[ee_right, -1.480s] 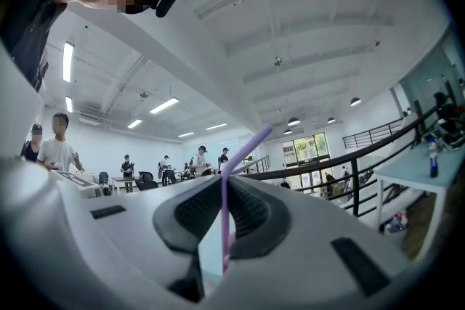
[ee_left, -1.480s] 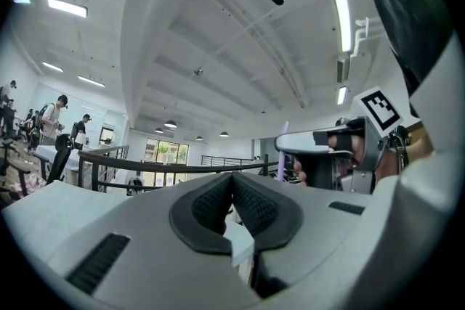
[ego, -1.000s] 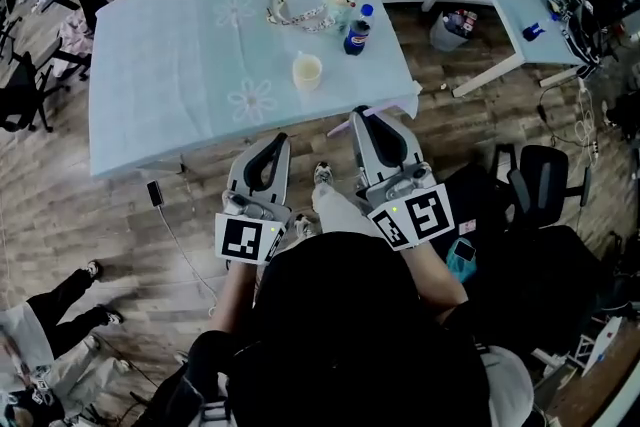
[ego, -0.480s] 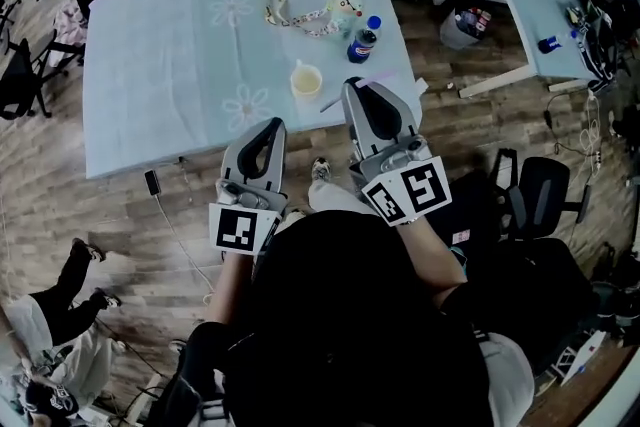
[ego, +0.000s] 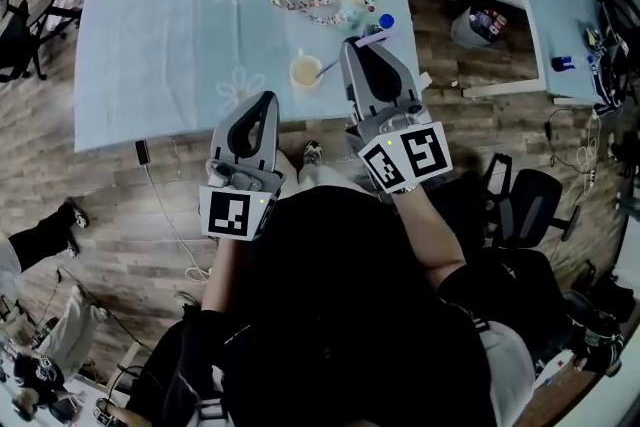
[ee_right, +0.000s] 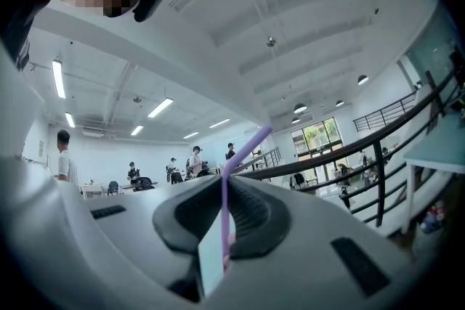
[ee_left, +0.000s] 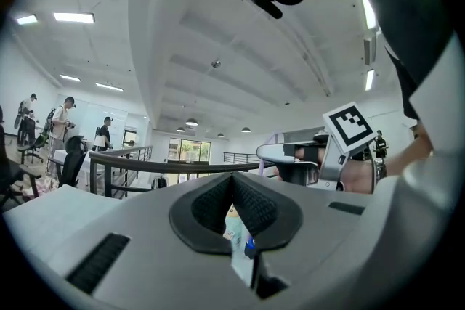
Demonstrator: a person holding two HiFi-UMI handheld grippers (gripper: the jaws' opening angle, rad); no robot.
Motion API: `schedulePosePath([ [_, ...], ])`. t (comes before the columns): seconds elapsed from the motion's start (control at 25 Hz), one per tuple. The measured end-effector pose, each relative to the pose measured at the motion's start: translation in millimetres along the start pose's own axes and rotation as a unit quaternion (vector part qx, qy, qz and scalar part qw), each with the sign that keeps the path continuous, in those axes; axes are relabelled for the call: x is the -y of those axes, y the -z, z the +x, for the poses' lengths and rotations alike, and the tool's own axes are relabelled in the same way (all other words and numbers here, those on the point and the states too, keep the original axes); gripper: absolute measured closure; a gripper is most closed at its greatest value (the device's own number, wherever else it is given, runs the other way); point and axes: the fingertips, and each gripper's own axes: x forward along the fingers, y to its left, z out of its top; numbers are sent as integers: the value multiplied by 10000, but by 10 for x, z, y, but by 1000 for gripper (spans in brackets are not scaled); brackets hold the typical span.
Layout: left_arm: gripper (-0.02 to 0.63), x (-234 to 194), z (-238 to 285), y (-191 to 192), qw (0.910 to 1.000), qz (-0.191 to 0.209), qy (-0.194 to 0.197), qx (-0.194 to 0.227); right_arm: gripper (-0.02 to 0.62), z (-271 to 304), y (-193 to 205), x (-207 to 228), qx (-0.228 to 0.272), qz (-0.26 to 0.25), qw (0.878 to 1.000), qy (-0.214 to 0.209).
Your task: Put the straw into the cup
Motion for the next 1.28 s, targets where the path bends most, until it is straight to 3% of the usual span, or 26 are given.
schedulePosePath([
  [0.68, 594, -450, 688, 602, 9961, -235, 320, -788, 566, 727, 1223, 604, -1066, 326, 9925, 508],
  [1.28, 594, -613, 968, 922, 9931, -361, 514, -994, 566, 807, 2301, 814, -1667, 791, 9791, 861],
])
